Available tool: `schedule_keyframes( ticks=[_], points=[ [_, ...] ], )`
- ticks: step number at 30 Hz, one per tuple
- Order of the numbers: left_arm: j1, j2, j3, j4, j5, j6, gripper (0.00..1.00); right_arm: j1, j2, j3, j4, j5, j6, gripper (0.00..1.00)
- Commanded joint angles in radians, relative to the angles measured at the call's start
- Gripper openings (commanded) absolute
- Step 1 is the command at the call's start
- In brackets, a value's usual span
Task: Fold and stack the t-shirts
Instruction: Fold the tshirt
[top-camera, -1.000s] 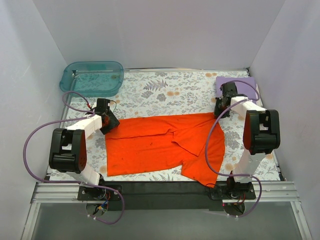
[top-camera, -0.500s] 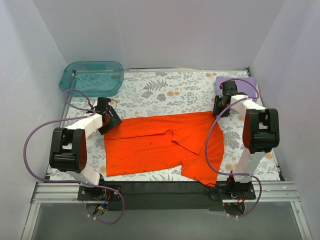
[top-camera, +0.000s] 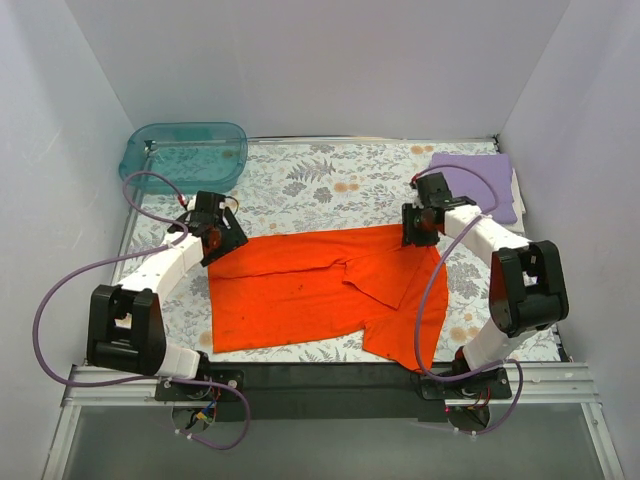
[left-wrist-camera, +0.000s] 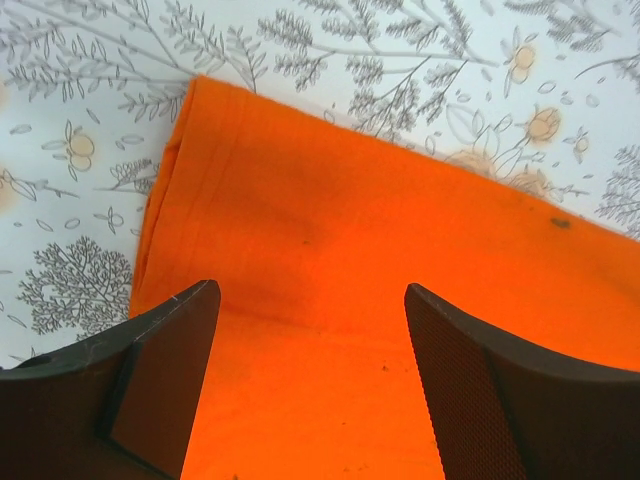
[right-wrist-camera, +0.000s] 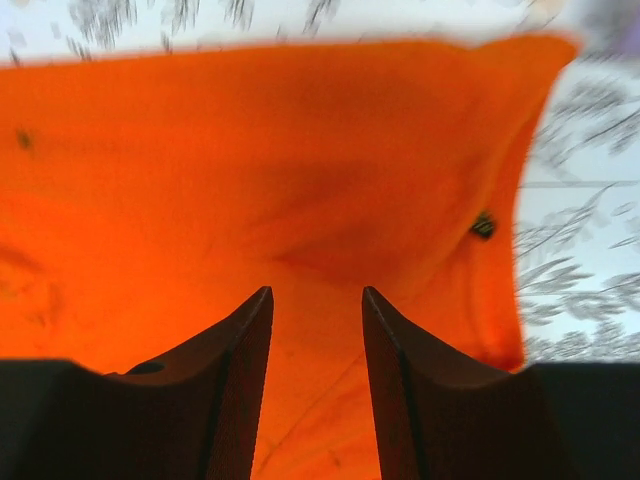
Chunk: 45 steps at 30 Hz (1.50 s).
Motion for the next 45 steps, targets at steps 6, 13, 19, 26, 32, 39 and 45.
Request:
schedule_keyframes(
  ticks=[6,13,19,26,32,39,45],
  points=[
    [-0.024,-0.038,-0.101,-0.012,0.001,-0.044,0.69,0.102,-0.008,-0.119,0.000,0.021,0.042,0.42],
    [-0.023,0.065,-0.108,0.055,0.003,-0.055,0.67,0.103,0.069,-0.120,0.051,0.031,0.041,0.42],
    [-0.015,0.214,-0.022,0.081,-0.014,-0.024,0.66,0.100,0.167,-0.030,0.064,0.100,0.024,0.43],
    [0.010,0.424,0.211,0.066,-0.043,0.042,0.67,0.058,0.308,0.169,0.057,0.142,0.004,0.45],
    [0.010,0.365,0.320,0.014,-0.081,0.059,0.75,0.054,0.275,0.303,0.009,0.142,0.001,0.52],
    [0.010,0.053,0.161,-0.100,-0.106,-0.015,0.77,0.051,-0.012,0.141,0.000,0.122,0.008,0.60],
    [0.005,-0.235,-0.008,-0.291,-0.117,-0.143,0.74,0.044,-0.288,-0.074,-0.014,0.137,0.011,0.70]
  ],
)
